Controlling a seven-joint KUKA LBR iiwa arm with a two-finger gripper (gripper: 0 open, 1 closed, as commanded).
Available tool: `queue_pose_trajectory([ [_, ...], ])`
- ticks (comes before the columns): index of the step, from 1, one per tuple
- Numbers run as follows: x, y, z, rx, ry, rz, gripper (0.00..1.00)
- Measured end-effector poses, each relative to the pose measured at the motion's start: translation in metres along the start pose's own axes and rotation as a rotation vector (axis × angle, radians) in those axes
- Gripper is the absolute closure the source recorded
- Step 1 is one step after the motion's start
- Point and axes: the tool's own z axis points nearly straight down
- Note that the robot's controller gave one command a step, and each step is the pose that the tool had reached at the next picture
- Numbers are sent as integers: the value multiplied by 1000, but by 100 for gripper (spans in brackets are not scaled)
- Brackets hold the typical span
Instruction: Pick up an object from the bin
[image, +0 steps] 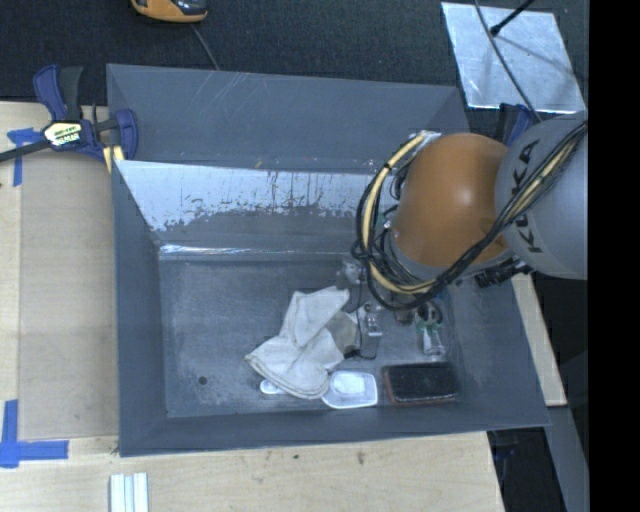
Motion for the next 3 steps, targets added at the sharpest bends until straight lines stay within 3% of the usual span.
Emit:
queue_pose_trajectory([
  [1,0,0,0,0,0,0,0],
  [2,-18,4,45,0,-8,0,0],
  [3,-33,9,88,1,2,-21,100],
])
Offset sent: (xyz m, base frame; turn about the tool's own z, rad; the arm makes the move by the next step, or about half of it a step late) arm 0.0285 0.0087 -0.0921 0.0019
